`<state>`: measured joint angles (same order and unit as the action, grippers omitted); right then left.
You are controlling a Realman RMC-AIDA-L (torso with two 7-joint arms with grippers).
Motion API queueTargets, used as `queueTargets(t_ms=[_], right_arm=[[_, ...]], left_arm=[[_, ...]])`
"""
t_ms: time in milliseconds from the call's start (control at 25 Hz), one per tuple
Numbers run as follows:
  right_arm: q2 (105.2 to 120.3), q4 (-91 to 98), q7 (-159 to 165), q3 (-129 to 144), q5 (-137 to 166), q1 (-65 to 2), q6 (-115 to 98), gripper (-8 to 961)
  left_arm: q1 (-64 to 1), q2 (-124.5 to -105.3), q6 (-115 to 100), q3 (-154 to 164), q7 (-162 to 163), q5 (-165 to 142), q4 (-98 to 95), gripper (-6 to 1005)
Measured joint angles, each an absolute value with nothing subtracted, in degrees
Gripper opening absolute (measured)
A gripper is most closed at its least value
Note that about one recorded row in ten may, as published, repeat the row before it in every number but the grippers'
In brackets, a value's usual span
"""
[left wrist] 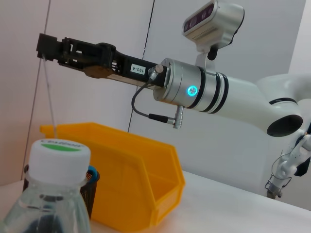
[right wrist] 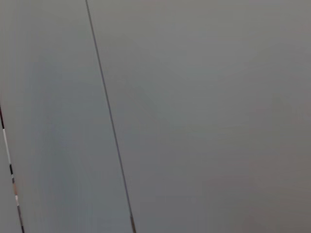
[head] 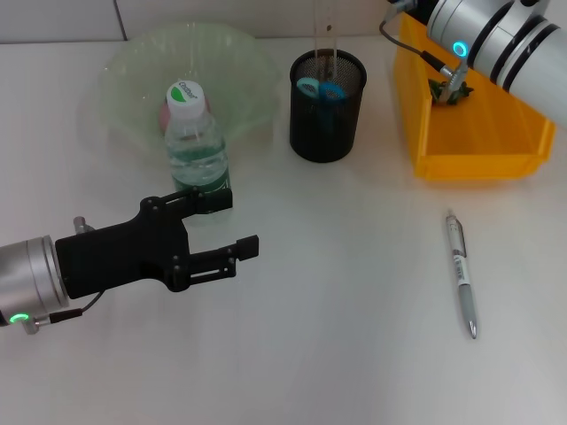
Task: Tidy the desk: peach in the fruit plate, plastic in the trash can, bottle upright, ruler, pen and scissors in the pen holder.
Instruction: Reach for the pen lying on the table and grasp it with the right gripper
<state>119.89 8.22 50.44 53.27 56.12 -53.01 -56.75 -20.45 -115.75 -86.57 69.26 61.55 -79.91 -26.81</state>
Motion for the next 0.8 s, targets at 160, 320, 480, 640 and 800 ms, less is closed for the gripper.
queueTargets(t_ms=[160, 320, 480, 640, 800], right_arm=[[119.89, 8.3, 50.9, 55.0, 56.1, -52.9, -56.7, 458], [119.88, 8.3, 51.5, 55.4, 56.3, -52.6, -56.7, 479], [119.82, 10.0, 55.1, 57.1, 56.4, -51.5, -57.3, 532], [118.95, 21.3, 67.6, 65.3, 58.0, -45.3, -57.6, 572], [117.78, 43.5, 86.9, 69.9, 71.3, -34.5, -58.0, 576]], left_arm=[[-20.5, -115.75, -86.6, 69.3, 61.6, -79.9, -26.8, 784], [-20.4, -115.8, -86.6, 69.3, 61.6, -80.0, -26.8, 784], [-20.2, -115.82, -86.7, 69.3, 61.6, -80.0, -26.8, 784], [-20.0, -115.84, -86.9, 69.3, 61.6, -80.0, -26.8, 784], [-19.8, -115.79, -87.1, 69.3, 61.6, -80.1, -26.8, 784]])
